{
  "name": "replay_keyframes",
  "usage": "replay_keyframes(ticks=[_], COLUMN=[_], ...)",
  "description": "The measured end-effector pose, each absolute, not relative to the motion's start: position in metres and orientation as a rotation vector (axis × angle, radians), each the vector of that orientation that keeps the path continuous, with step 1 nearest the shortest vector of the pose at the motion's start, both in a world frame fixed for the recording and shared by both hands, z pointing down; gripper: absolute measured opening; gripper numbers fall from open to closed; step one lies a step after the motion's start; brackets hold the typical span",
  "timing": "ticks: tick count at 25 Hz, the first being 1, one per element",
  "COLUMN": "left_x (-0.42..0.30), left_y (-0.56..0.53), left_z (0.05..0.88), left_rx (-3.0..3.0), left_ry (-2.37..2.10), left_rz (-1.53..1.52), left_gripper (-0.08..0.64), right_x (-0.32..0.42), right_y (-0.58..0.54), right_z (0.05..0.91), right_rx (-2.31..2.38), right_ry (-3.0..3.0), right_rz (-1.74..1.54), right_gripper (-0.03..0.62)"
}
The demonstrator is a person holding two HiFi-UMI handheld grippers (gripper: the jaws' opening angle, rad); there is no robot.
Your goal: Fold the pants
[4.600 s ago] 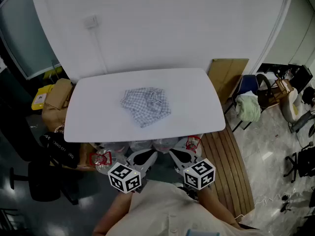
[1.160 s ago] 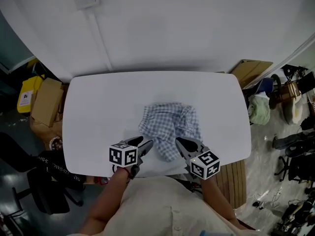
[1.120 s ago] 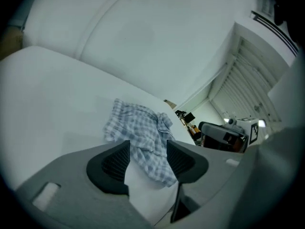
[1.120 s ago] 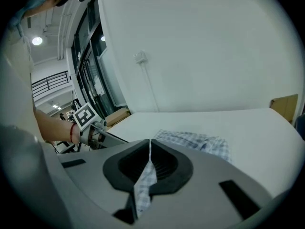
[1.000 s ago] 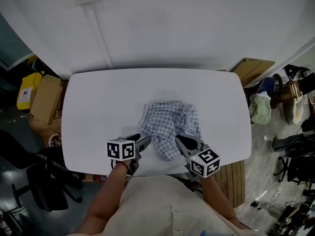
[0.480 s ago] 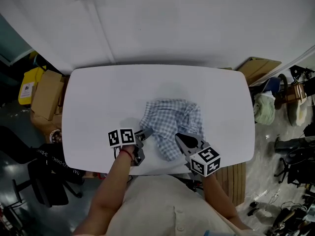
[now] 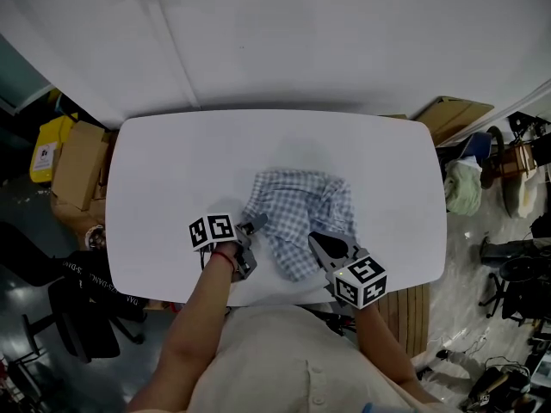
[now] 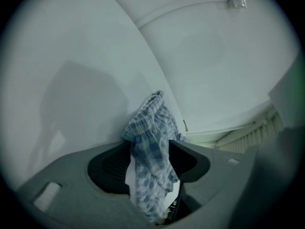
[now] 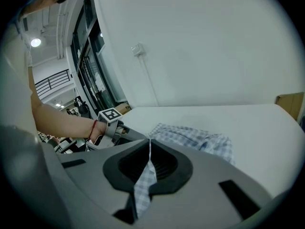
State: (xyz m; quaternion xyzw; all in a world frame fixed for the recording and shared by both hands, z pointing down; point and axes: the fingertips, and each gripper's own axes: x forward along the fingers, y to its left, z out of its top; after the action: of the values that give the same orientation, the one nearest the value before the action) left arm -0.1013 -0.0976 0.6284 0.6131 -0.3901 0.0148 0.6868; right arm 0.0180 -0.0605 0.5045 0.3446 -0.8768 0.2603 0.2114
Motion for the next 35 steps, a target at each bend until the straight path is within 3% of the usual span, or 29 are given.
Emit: replay_keyframes(ticks=[2,4,8,16,20,23,35], left_x=[-0.108,-0.112,-0.109,-0.104,-0.104,-0.104,-0.102], left_y=[-0.101,-0.104,-0.109,-0.111,-0.111,-0.112,-0.112], left_z=[0.631,0.632,0.623,0.600,0.597,0.596,0.593], left_rx=[1.354,1.358,1.406,1.511,1.519,1.526,1.561], left_ry=[-0.923,-0.966,-0.986,-1.016,-1.015,-1.016,-1.027], left_rz=[0.024,0.021,0.015,0.006,0.005,0.010,0.052], left_gripper=[0.208,0.109,0.046,0.037,0.037,0.037,0.037], right_x=[0.020,0.021,0.025,0.038,0.056,0.069,0.077], right_y=[-0.061,-0.062,-0.063,-0.068,-0.075,-0.082,-0.107], right_z=[0.507,0.509,0.510,0.523,0.544,0.559,0.598], right_rx=[0.959,0.960,0.966,1.002,1.028,1.044,0.926], right_ry=[-2.426,-2.419,-2.409,-2.318,-2.193,-2.120,-1.953], right_rz=[0.721,0.718,0.719,0.676,0.621,0.585,0.388], right_gripper=[0.018,0.018,0.018,0.027,0.173,0.229,0.259])
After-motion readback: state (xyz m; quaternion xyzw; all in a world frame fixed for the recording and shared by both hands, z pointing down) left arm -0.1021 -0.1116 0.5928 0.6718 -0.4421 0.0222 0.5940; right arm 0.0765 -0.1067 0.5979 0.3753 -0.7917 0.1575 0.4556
